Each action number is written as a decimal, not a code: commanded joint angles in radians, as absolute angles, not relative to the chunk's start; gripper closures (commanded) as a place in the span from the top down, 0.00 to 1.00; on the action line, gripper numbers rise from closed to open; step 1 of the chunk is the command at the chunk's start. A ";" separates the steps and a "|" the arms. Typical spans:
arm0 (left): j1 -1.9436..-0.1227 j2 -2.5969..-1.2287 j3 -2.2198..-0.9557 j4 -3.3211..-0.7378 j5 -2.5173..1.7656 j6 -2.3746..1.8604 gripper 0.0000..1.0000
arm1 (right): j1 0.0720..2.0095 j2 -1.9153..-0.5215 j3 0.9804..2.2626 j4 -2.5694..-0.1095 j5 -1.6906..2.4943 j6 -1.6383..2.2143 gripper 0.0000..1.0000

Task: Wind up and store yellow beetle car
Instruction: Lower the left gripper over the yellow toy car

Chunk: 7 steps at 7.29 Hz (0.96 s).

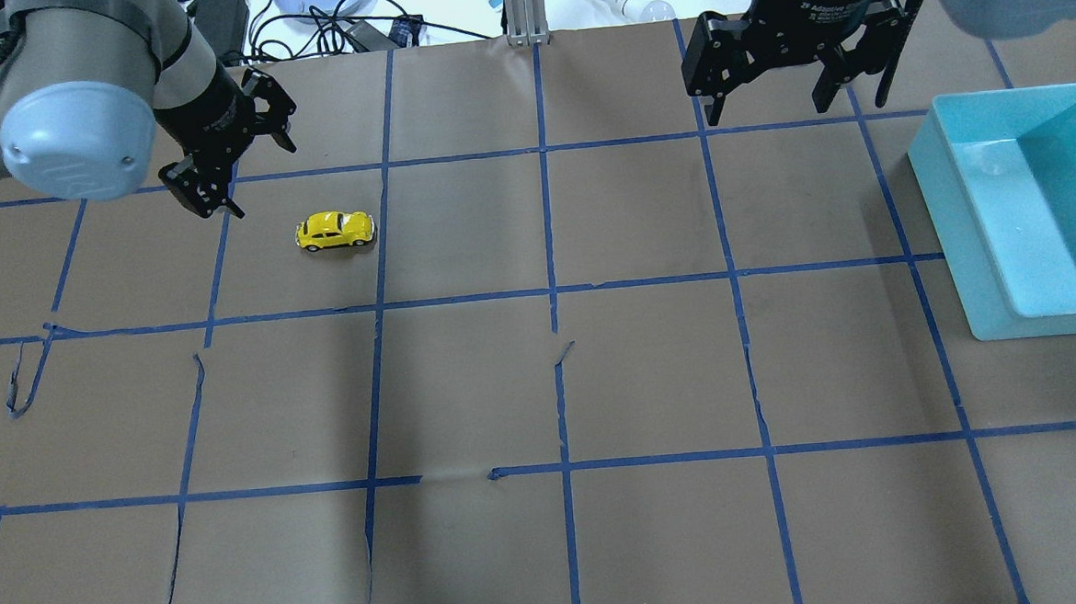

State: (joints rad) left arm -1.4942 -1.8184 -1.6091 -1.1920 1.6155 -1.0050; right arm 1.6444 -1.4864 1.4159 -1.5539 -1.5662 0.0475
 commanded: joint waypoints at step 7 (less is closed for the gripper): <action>-1.494 -2.121 -1.554 -1.014 1.625 -1.471 1.00 | 1.644 -1.486 1.416 -1.554 -1.566 0.048 1.00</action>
State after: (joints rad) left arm -1.4939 -2.0940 -1.5652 -1.0144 1.6319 -1.4633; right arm 1.6444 -1.4864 1.4156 -1.5539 -1.5662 0.0476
